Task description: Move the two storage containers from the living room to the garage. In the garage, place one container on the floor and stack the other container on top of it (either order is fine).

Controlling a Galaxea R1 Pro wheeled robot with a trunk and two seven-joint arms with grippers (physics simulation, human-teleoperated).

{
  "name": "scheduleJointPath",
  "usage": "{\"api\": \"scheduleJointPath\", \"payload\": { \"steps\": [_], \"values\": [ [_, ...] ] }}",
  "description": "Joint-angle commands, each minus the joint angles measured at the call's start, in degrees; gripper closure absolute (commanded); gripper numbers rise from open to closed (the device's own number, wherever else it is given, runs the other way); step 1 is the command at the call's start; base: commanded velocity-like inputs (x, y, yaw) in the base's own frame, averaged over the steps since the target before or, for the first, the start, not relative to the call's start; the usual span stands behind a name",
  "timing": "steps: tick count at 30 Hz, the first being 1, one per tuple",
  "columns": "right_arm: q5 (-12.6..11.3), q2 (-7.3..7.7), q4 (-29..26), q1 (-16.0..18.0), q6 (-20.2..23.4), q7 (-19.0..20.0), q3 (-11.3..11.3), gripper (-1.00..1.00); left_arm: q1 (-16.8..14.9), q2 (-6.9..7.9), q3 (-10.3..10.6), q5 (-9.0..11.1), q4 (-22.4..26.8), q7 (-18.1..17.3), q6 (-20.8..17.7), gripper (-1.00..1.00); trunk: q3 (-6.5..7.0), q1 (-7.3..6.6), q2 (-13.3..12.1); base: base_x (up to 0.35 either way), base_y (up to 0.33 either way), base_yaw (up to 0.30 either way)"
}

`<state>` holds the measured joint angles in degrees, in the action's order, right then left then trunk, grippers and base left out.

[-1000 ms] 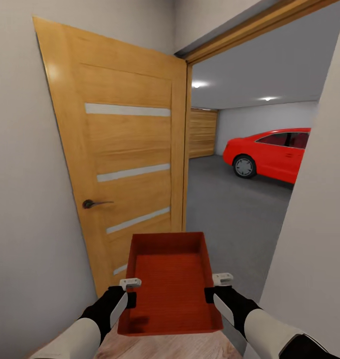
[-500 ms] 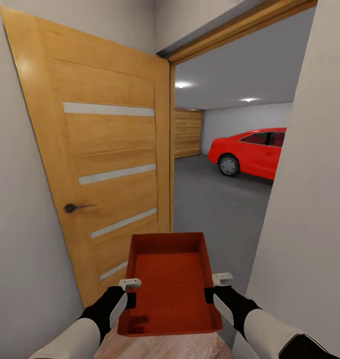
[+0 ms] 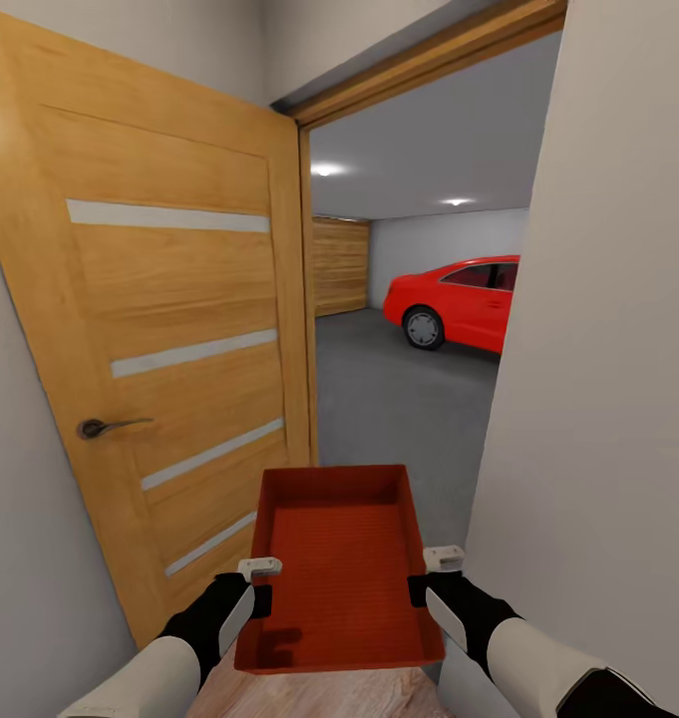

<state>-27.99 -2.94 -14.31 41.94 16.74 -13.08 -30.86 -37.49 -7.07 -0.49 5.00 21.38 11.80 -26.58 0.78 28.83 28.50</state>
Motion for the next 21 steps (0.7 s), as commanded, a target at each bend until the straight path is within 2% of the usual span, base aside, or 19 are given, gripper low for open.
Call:
{"api": "scheduleJointPath", "payload": {
  "steps": [1,15,21],
  "values": [
    [-0.04,0.04,-0.28,0.07,-1.68,-0.37,-0.61,1.00,0.05,2.50,0.38,-0.87,-0.55,0.86,-0.49,1.00,-0.01,0.03,0.04,0.102,0.142,-0.041],
    [-0.04,0.07,-0.28,0.07,-1.70,-0.37,-0.61,1.00,0.05,2.50,0.40,-0.87,-0.53,0.86,-0.49,1.00,-0.01,0.03,0.04,0.148,0.208,-0.004],
    [-0.04,0.04,-0.28,0.07,-1.70,-0.37,-0.61,1.00,0.05,2.50,0.39,-0.87,-0.54,0.88,-0.49,1.00,-0.01,0.03,0.04,0.058,0.053,0.000]
  ]
}}
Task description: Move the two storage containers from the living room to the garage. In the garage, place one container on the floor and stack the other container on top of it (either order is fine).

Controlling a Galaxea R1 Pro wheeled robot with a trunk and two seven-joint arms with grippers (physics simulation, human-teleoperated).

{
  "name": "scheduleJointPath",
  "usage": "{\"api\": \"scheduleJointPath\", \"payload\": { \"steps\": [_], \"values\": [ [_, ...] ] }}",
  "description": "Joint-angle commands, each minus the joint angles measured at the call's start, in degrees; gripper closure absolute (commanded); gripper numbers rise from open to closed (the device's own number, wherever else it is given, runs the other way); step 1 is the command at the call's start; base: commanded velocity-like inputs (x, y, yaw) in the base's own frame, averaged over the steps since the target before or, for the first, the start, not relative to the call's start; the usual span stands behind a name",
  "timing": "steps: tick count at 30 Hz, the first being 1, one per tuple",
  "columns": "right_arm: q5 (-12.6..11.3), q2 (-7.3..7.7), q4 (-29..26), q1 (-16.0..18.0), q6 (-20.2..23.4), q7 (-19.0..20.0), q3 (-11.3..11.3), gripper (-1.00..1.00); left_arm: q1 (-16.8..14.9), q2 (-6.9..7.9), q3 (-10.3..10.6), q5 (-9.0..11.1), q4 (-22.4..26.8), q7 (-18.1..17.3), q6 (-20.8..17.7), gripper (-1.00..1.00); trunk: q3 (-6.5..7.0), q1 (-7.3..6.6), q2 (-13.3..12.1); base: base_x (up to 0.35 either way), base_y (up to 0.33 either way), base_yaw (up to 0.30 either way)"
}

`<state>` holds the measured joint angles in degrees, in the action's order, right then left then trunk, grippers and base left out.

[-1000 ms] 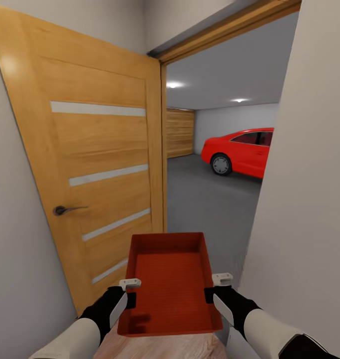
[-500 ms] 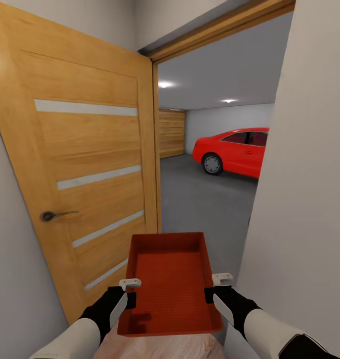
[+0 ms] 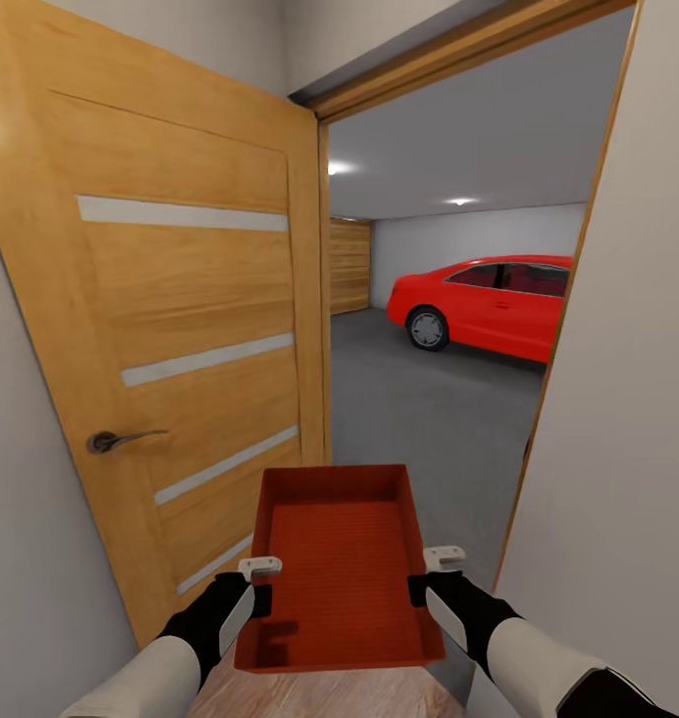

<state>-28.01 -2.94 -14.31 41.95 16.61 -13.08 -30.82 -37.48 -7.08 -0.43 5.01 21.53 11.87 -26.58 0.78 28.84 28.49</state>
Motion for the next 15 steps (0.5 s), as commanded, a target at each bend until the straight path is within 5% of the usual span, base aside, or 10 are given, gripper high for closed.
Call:
{"api": "scheduleJointPath", "payload": {
  "steps": [1,15],
  "values": [
    [-0.03,0.11,-0.28,0.07,-1.57,-0.37,-0.64,1.00,0.04,2.50,0.32,-0.89,-0.65,0.83,-0.49,1.00,-0.01,0.02,0.04,0.006,0.005,-0.056],
    [-0.03,0.06,-0.28,0.07,-1.58,-0.37,-0.64,1.00,0.04,2.50,0.30,-0.90,-0.63,0.88,-0.49,1.00,-0.01,0.02,0.04,0.000,0.000,-0.227]
  ]
}}
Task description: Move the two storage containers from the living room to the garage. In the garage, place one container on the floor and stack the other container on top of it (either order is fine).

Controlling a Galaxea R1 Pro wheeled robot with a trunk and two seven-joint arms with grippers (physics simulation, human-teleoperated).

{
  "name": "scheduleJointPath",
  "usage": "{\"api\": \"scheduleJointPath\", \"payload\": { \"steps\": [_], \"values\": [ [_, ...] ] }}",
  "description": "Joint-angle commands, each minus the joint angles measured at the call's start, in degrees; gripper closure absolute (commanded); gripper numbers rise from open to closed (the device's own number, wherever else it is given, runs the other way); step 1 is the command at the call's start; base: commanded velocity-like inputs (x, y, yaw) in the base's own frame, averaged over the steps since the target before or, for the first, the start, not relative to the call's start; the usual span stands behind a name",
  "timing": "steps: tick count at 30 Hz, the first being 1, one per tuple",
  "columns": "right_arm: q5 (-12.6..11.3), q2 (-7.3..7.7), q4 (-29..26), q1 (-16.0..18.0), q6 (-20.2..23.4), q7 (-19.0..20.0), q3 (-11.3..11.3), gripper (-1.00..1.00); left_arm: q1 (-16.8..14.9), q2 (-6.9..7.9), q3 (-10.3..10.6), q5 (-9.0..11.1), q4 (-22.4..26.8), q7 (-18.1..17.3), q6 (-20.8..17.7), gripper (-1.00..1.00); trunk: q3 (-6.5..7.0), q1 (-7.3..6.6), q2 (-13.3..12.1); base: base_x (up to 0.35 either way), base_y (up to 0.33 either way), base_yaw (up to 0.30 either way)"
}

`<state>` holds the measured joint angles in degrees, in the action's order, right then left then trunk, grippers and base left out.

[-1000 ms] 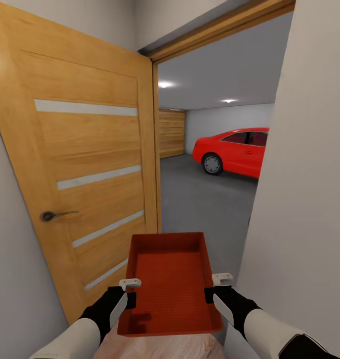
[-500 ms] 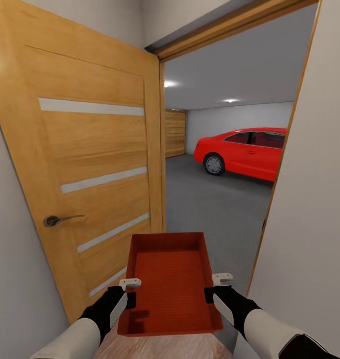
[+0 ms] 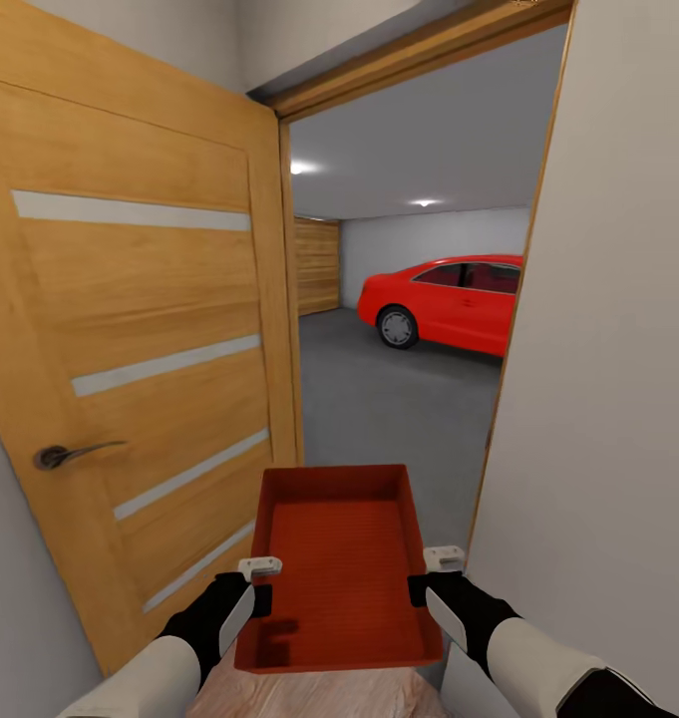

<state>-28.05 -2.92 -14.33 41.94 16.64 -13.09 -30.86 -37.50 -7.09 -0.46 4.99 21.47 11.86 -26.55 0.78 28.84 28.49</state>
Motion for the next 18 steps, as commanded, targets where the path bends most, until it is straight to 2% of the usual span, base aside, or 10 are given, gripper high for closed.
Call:
{"api": "scheduleJointPath", "payload": {
  "steps": [1,5,18],
  "values": [
    [0.01,0.03,-0.26,0.08,-1.61,-0.36,-0.61,1.00,0.05,2.52,0.34,-0.89,-0.57,0.89,-0.52,1.00,-0.01,0.02,0.04,0.000,0.000,-0.242],
    [0.02,0.02,-0.26,0.08,-1.61,-0.36,-0.61,1.00,0.05,2.52,0.36,-0.86,-0.58,0.85,-0.52,1.00,-0.01,0.02,0.04,0.000,0.001,-0.210],
    [0.01,0.02,-0.26,0.08,-1.61,-0.36,-0.61,1.00,0.05,2.52,0.34,-0.86,-0.61,0.80,-0.52,1.00,-0.01,0.02,0.04,0.110,0.205,-0.006]
  ]
}}
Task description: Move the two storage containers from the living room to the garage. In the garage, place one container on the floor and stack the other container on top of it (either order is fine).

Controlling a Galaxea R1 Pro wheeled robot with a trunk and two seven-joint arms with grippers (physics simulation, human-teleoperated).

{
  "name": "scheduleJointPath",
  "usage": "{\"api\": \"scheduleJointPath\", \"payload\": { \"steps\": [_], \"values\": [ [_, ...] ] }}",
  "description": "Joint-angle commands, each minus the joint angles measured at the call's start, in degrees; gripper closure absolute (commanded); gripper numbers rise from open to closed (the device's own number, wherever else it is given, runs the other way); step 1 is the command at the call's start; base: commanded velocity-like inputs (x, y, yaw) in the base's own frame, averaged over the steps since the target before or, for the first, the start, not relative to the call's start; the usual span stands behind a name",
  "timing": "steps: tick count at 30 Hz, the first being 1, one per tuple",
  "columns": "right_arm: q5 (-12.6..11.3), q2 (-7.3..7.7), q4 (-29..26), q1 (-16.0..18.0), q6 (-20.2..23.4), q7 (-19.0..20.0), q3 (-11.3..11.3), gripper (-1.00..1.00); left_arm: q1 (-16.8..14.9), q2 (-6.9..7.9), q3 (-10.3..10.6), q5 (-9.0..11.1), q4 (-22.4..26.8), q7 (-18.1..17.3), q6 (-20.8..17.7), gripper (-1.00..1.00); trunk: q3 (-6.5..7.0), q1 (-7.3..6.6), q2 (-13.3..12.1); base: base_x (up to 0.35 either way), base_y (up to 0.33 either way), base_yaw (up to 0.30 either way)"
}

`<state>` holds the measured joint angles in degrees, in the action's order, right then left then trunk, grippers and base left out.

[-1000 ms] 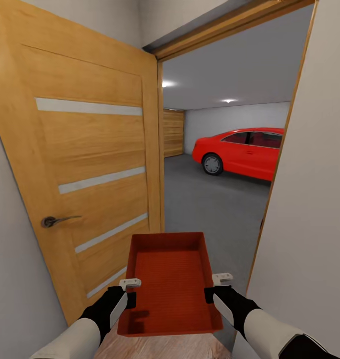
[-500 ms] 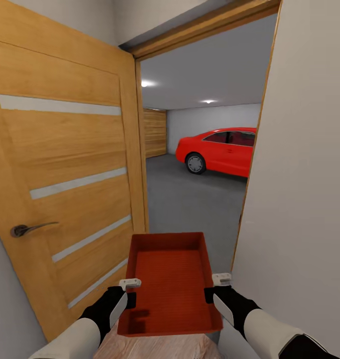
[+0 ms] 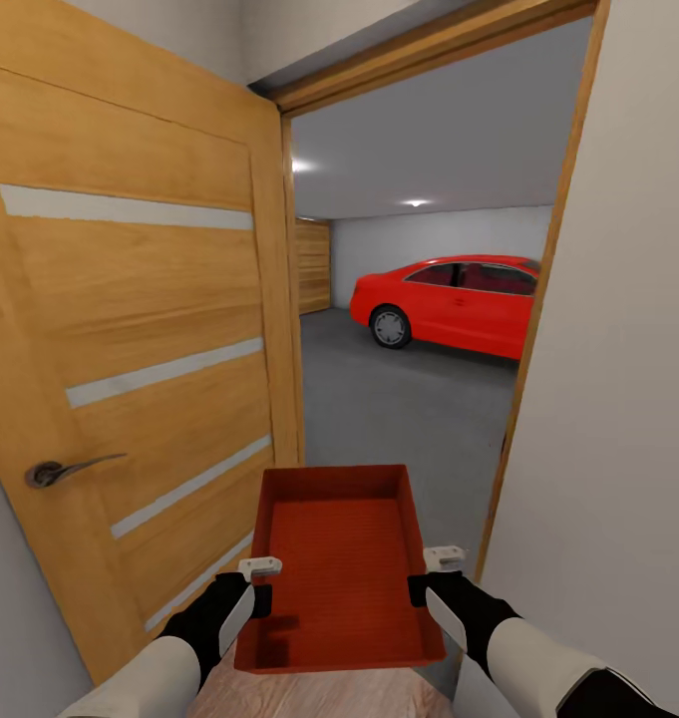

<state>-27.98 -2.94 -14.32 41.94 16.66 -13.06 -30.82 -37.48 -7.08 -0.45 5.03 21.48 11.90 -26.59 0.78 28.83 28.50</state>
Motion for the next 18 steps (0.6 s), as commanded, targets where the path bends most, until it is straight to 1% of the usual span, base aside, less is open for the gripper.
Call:
{"api": "scheduleJointPath", "payload": {
  "steps": [1,8,11,18],
  "values": [
    [-0.05,0.04,-0.27,0.07,-1.63,-0.38,-0.64,1.00,0.04,2.51,0.34,-0.90,-0.62,0.76,-0.48,1.00,-0.01,0.03,0.04,0.121,0.224,0.000],
    [-0.05,0.08,-0.27,0.07,-1.63,-0.38,-0.64,1.00,0.04,2.51,0.34,-0.92,-0.62,0.76,-0.48,1.00,-0.01,0.03,0.04,0.121,0.213,-0.018],
    [-0.05,0.06,-0.27,0.07,-1.61,-0.38,-0.64,1.00,0.04,2.51,0.31,-0.91,-0.59,0.76,-0.48,1.00,-0.01,0.03,0.04,0.121,0.193,-0.171],
    [-0.05,0.04,-0.27,0.07,-1.56,-0.38,-0.64,1.00,0.04,2.51,0.32,-0.92,-0.61,0.76,-0.48,1.00,-0.01,0.03,0.04,0.120,0.171,-0.232]
  ]
}}
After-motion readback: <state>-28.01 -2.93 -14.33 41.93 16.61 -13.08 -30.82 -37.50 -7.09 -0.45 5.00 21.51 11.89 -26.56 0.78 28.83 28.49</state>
